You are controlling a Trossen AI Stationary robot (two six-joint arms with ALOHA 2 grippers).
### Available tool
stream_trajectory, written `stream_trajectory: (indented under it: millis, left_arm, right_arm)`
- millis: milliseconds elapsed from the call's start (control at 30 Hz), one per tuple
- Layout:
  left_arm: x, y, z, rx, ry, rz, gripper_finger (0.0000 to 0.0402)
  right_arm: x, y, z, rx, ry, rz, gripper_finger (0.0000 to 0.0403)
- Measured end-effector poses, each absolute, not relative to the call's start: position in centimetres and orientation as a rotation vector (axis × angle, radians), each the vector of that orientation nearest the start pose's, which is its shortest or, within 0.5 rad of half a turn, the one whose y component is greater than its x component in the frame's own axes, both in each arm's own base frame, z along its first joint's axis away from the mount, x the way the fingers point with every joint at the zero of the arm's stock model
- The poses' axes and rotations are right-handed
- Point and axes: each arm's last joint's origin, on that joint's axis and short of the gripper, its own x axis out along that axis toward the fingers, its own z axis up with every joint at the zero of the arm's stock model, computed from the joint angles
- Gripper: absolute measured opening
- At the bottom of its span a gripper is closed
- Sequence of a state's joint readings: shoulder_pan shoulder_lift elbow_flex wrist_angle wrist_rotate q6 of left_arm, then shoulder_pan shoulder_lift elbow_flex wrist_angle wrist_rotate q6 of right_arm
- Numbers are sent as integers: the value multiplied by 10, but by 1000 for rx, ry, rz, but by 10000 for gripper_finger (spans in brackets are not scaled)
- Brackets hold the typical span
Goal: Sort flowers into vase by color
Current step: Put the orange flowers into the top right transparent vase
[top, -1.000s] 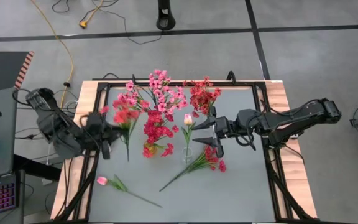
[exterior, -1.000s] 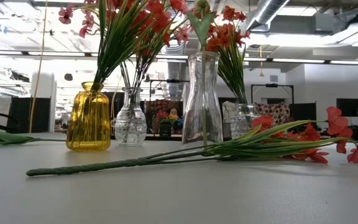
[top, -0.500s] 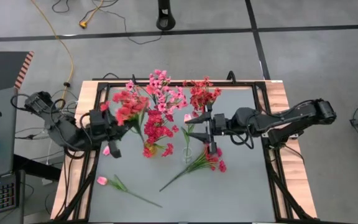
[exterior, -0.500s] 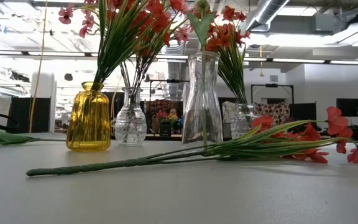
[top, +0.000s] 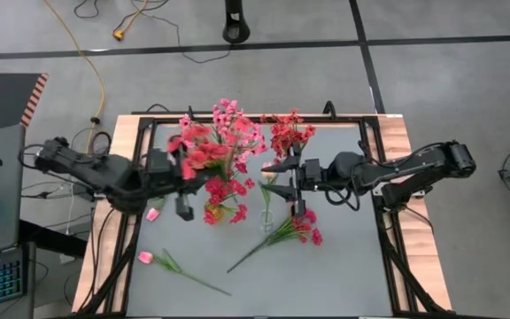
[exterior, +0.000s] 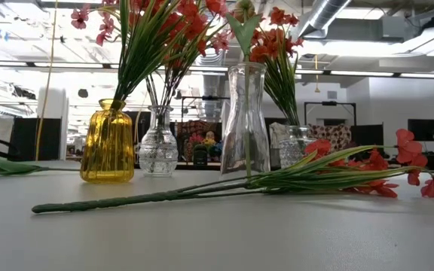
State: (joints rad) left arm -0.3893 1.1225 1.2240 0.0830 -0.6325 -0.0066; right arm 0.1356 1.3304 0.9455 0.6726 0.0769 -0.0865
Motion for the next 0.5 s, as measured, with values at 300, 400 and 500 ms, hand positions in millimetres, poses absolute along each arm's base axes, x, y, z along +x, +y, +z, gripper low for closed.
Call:
stream_trajectory:
  millis: [300,400,500]
  left_arm:
    - [281,-69,413,-82,-132,202,18]
    - [295,-68,404,-91,-120,172,18]
    - [306,-66,397,-107,-118,149,18]
  right_arm:
    - [297,38,350,-56,-280,45,214]
    - [297,38,350,-57,-273,46,214]
    - [297,38,349,-58,-269,50,214]
